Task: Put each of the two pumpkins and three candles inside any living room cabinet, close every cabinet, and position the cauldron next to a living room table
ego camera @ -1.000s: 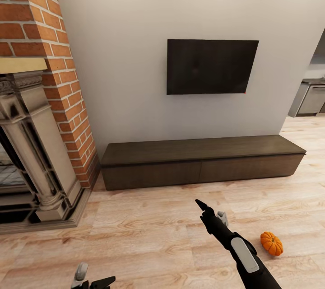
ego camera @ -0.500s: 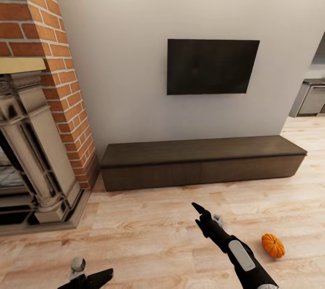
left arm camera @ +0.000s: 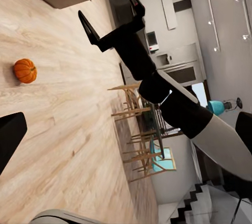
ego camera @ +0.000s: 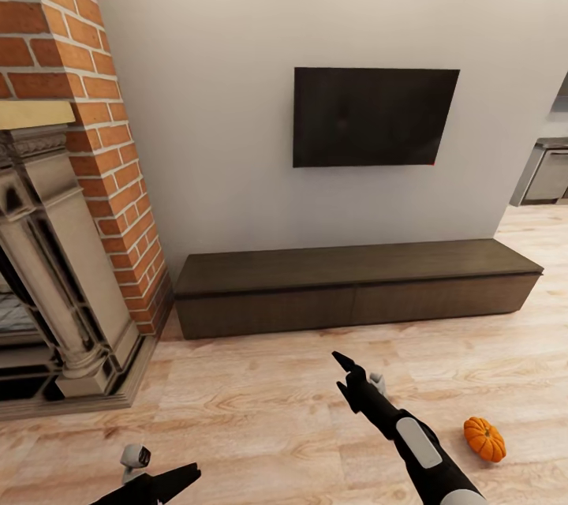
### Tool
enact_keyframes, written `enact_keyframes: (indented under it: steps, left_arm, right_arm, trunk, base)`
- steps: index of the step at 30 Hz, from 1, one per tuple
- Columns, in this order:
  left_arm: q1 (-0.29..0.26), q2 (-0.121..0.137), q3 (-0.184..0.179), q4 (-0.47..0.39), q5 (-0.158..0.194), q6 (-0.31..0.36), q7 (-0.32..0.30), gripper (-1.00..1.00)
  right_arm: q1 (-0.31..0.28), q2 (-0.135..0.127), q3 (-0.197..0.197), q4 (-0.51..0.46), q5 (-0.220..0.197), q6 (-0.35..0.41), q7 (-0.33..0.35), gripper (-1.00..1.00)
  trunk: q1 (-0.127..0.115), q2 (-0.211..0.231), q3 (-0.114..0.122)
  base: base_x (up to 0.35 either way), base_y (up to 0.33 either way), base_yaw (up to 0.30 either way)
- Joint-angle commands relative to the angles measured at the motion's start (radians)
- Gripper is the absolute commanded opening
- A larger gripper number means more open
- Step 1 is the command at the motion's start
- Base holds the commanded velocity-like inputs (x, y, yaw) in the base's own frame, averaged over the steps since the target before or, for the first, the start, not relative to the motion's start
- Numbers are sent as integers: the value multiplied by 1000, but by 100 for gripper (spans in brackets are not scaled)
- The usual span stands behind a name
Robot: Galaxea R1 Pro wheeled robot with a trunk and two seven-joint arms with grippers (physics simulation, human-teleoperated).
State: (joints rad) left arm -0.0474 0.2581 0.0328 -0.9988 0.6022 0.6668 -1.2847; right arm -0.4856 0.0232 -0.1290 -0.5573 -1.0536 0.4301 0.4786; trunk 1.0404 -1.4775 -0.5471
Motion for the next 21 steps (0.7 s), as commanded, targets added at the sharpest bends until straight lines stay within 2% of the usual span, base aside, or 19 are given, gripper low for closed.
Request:
enact_keyframes:
  steps: [1, 7, 16, 21]
  left_arm:
    - [0, 0, 0, 0, 4, 10, -1, 100]
    - [3, -1, -2, 1, 5, 8, -1, 100]
    - [3, -1, -4, 31, 2, 7, -3, 100]
    - [3, -1, -5, 32, 2, 7, -5, 100]
  right_arm:
    - [-1, 1, -6, 0, -7, 7, 3, 100]
    - [-1, -4, -5, 2, -12, 2, 12, 100]
    - [-1, -2, -4, -3, -5, -8, 17, 100]
    - [-1, -2, -3, -1, -10, -47, 16, 100]
  trunk:
    - [0, -1, -1]
    - [0, -1, -1]
    - [34, -64, -29]
    - [54, -99, -45]
  base:
    - [3, 0, 0]
    - [0, 0, 0]
    - [0, 0, 0]
    - [0, 0, 0]
